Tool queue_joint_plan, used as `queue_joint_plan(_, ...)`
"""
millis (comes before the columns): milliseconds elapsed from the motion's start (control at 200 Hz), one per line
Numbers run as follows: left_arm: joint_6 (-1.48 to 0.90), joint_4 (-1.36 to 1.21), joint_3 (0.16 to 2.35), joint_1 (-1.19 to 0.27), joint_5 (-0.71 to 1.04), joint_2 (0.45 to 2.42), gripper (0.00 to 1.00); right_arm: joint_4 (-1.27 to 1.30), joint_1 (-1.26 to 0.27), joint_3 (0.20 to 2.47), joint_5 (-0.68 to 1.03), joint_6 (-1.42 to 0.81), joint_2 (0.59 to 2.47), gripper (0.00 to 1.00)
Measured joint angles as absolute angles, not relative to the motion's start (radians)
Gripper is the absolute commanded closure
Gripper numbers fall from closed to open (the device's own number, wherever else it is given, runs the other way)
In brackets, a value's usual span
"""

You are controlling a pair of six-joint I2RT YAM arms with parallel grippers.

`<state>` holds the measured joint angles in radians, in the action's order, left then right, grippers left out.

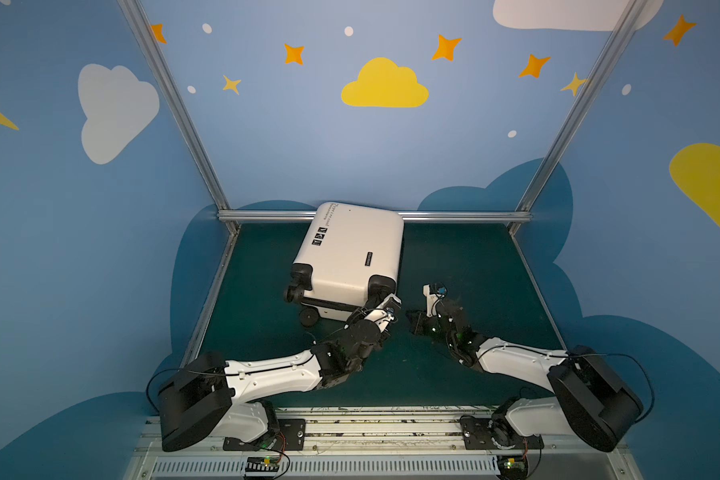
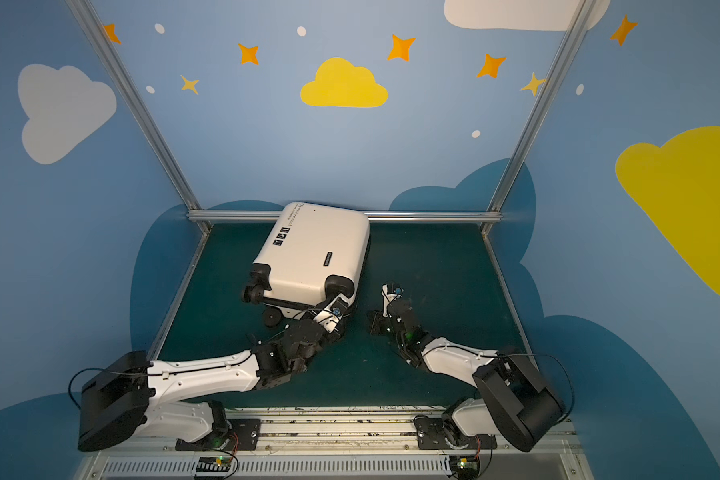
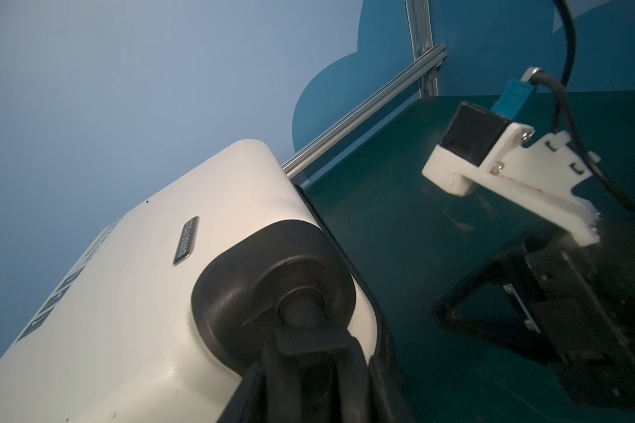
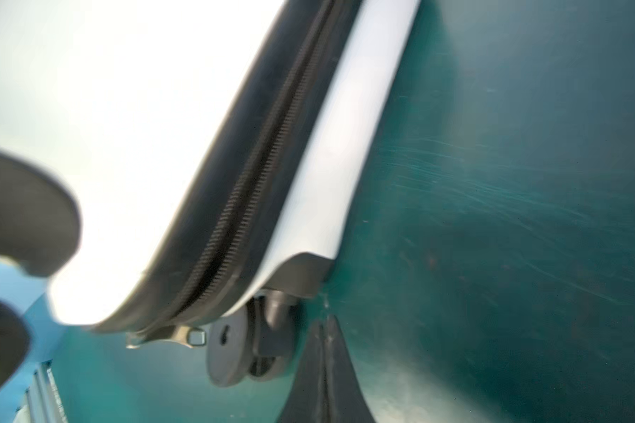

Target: Pack the luggage

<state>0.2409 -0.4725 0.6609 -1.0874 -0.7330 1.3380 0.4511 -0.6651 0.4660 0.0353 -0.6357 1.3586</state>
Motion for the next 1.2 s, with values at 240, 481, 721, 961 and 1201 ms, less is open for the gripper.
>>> queue_joint_plan(240,0.238,-0.471,0.658,-1.087,-0.731,1.333,0.97,0.472,-0.69,0.465,0.179,-0.587,1.347,0.66)
queue_joint_plan(481,0.235,-0.471,0.658,-1.087,-0.731,1.333,0.97,0.498,-0.772,0.466,0.227,-0.579,1.344,0.64)
queue_joint_plan(721,0.235,-0.471,0.658,-1.087,-0.731,1.333,0.97,0.535,-0.797,0.475,0.216,-0.587,1.401,0.66)
queue_joint_plan(961,0.235,-0.471,0.658,-1.087,-0.731,1.333,0.97,0.572,-0.819,0.501,0.194,-0.605,1.461,0.67)
queue_joint_plan(1201,0.235,-0.47,0.658,-1.087,-0.731,1.333,0.97,0.6,-0.835,0.533,0.169,-0.611,1.492,0.7)
